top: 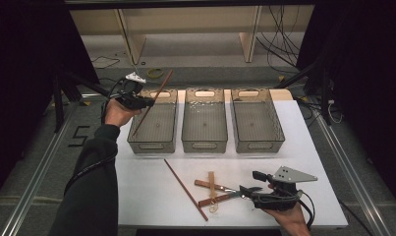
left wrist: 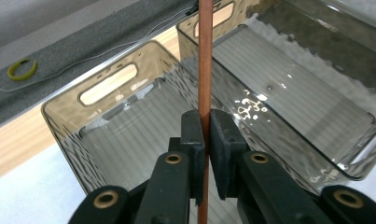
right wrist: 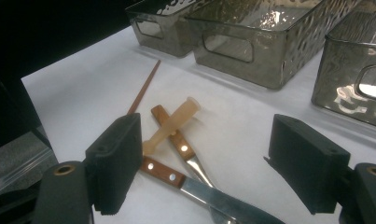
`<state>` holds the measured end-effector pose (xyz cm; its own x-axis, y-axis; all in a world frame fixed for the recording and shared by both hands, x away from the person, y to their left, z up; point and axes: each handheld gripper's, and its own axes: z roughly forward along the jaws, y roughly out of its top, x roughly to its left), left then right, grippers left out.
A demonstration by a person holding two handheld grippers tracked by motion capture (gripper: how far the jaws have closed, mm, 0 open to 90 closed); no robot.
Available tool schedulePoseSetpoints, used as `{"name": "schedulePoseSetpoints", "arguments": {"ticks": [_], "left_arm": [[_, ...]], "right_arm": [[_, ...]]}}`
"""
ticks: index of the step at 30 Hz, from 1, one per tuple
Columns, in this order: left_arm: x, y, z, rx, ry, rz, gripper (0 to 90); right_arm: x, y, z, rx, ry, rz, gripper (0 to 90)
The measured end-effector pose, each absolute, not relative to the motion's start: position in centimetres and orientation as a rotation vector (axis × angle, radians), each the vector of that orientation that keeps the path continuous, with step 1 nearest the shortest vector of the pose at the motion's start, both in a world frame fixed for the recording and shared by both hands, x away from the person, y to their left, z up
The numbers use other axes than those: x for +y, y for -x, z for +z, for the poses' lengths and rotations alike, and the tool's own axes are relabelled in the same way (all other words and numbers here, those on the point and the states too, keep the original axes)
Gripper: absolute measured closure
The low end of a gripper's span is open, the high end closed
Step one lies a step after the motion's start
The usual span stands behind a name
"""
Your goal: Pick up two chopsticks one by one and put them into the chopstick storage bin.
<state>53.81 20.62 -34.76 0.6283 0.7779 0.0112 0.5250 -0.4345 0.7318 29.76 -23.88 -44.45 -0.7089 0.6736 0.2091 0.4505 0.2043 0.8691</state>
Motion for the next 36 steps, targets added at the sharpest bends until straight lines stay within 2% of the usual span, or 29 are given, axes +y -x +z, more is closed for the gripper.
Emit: {"name": "schedulePoseSetpoints", "arguments": {"ticks": [24, 27, 33, 36], "left_arm": [[21.7, -54.4, -39.7, 1.123, -2.156, 0.362, 82.0], [21.6, -54.4, -40.1, 1.129, -2.167, 0.354, 73.7], [21.5, -53.9, -39.7, 1.127, -2.151, 0.328, 42.9], [21.5, -53.2, -39.2, 1.103, -2.137, 0.342, 33.2]], "right_arm": [[-23.8, -29.7, -44.5, 2.263, -1.076, 1.509, 26.7], [-23.9, -29.7, -44.5, 2.263, -1.074, 1.510, 26.7], [-23.9, -29.7, -44.5, 2.262, -1.076, 1.511, 26.7], [-23.9, -29.7, -44.5, 2.262, -1.077, 1.512, 26.6]]}}
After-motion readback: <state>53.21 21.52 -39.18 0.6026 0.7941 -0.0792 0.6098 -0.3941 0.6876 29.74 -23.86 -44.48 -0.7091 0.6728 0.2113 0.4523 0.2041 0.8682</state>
